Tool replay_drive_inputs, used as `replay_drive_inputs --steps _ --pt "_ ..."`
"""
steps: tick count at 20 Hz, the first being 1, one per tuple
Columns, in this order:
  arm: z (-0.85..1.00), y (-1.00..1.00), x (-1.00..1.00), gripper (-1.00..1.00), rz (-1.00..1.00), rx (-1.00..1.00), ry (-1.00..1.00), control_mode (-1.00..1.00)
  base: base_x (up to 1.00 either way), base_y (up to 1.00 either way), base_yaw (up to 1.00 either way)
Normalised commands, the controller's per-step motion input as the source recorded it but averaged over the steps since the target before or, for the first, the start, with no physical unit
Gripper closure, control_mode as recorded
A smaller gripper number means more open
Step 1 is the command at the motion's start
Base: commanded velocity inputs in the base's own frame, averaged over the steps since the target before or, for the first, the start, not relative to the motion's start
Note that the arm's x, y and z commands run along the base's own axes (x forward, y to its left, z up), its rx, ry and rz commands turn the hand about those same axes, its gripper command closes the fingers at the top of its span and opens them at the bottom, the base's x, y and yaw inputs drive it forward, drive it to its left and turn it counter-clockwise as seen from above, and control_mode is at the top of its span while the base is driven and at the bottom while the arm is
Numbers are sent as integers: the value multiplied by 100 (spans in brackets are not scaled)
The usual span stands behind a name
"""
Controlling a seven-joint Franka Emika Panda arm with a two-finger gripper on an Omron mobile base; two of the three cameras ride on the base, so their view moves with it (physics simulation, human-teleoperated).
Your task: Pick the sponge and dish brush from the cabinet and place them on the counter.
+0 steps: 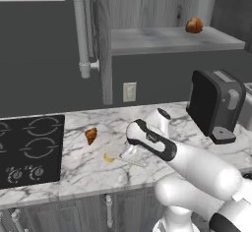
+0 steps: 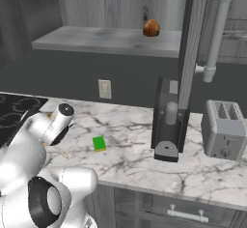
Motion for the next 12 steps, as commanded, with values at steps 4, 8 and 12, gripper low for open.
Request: replay_drive_inputs --steps 4,8,12 --pt "43 -31 -61 -100 0 0 -11 -100 0 0 0" --pt "39 -24 -68 -100 -1 2 -21 -100 0 0 0" --pt "26 -4 -69 -100 0 0 -28 -100 0 0 0"
